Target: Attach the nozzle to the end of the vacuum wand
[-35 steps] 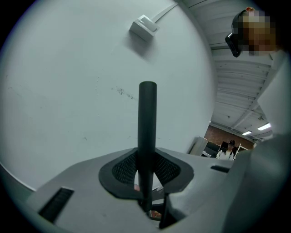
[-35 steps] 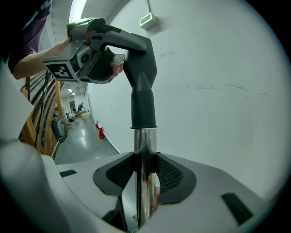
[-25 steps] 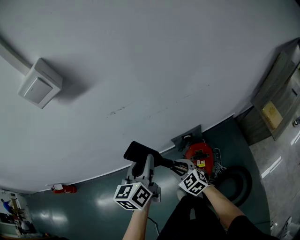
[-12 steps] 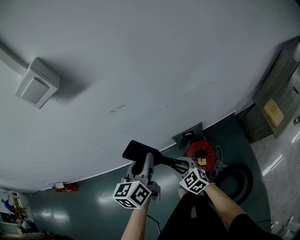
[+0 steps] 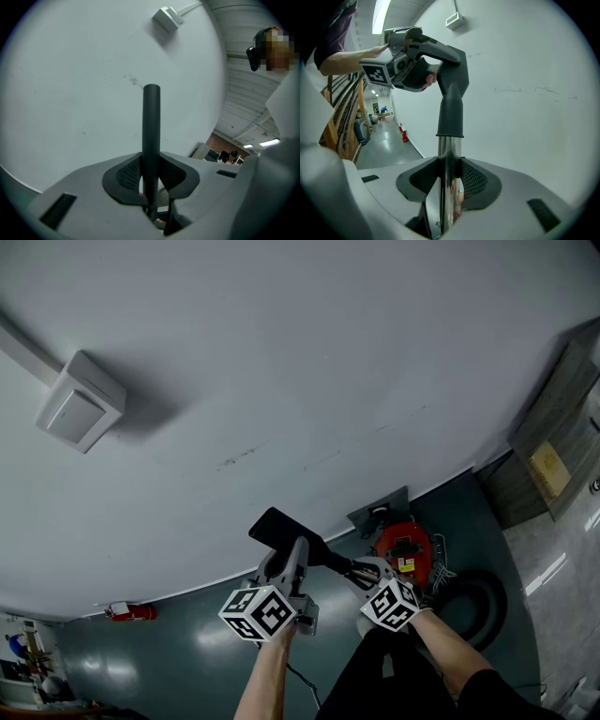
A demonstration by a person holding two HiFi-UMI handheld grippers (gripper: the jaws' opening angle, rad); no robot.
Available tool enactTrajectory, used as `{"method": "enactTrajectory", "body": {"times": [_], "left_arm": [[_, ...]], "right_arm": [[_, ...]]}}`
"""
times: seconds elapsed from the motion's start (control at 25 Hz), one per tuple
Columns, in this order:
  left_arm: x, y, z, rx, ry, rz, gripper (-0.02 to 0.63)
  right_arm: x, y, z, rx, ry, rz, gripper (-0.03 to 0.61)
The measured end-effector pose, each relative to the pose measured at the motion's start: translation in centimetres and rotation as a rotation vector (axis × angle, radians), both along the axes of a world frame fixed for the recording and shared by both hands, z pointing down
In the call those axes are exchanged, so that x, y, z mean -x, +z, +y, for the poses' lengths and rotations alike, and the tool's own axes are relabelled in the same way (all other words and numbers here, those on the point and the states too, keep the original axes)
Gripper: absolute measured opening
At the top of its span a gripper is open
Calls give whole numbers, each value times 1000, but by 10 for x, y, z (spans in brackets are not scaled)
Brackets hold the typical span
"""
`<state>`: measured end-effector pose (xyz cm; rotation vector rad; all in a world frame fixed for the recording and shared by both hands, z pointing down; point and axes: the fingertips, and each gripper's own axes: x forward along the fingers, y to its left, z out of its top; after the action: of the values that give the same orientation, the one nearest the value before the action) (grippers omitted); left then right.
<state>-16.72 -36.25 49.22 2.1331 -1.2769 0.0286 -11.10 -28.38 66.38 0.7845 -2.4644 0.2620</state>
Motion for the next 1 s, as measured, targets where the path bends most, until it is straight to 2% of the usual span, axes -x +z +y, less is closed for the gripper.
{"method": "enactTrajectory", "body": {"times": [0.28, 0.56, 0.68, 0.84, 1.0], "left_arm": [[-15, -9, 14, -69, 27, -60, 86], [7, 5, 8, -17, -31, 41, 86], [2, 4, 6, -21, -23, 46, 86], [-5, 1, 12, -48, -4, 7, 86], [3, 8, 8, -19, -21, 43, 87]], "right_arm": [[0, 1, -5, 17, 32, -10, 155], [-1, 0, -3, 0, 31, -3, 155], [-3, 0, -5, 1, 28, -1, 155], [-1, 2, -7, 10, 24, 2, 155], [0, 3, -4, 9, 7, 7, 155]]}}
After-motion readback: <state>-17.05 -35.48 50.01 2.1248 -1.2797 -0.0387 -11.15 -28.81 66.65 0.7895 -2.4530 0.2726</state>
